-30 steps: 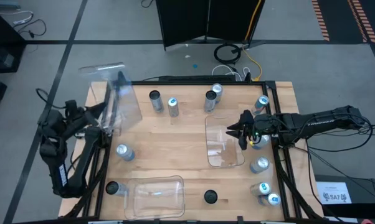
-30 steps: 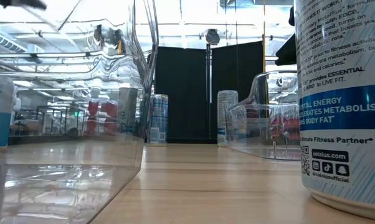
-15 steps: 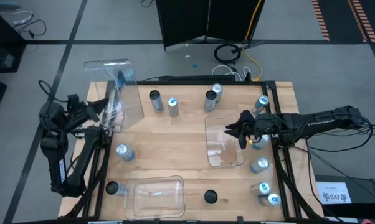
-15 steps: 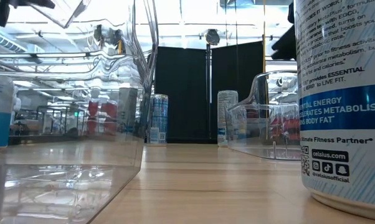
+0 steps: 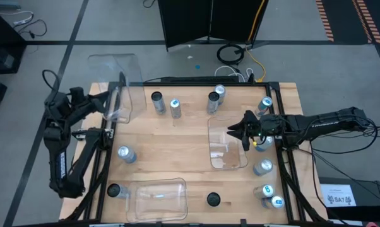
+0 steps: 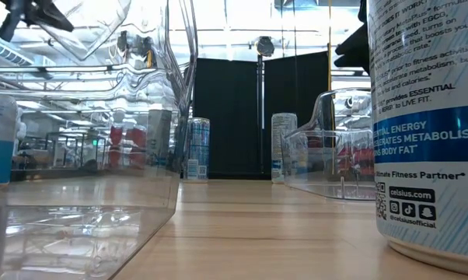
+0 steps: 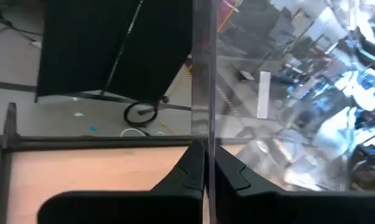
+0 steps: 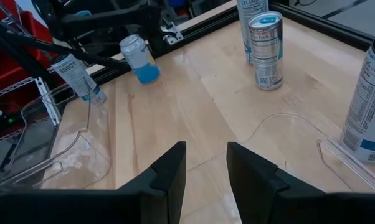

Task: Sort soda cans
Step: Move the top left transparent bin to the middle of the table

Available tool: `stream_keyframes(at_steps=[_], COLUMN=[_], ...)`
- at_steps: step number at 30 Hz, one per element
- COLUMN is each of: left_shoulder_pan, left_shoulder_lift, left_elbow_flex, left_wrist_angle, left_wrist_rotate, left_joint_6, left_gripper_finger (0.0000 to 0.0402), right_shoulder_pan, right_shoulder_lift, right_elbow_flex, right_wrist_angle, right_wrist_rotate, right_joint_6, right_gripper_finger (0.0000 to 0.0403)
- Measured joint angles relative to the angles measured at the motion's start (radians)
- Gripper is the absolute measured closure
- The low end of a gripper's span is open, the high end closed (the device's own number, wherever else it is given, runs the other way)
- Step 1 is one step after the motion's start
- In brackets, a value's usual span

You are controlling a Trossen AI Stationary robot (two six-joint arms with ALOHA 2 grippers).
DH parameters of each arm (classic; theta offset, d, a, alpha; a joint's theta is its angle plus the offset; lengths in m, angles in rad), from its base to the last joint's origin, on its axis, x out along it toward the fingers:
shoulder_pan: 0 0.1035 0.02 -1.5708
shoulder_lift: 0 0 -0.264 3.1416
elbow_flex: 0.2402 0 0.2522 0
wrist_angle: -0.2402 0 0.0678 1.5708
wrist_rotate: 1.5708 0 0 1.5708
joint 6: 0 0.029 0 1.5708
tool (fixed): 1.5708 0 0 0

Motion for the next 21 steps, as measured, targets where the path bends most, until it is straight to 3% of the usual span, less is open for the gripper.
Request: stream_keyframes(at_steps=[16, 21], left_shoulder_pan=[-0.005, -0.057], left_shoulder_lift=[0.150, 0.145], left_elbow_flex=[-0.004, -0.113], left_wrist_angle=[0.151, 0.260], left_wrist_rotate=[-0.019, -0.018], left_joint_6=[0.047, -0.019], left_gripper_finger=[0.0396, 0.0396], right_shoulder_pan=[0.000, 0.000], right_shoulder_lift=[0.000, 0.000], right_elbow_flex=[0.000, 0.000], right_wrist_angle=[0.002, 0.002], right_wrist_rotate=[0.008, 0.008], right_joint_6=[-0.021, -0.032], right_gripper_finger=[0.0296, 0.0296])
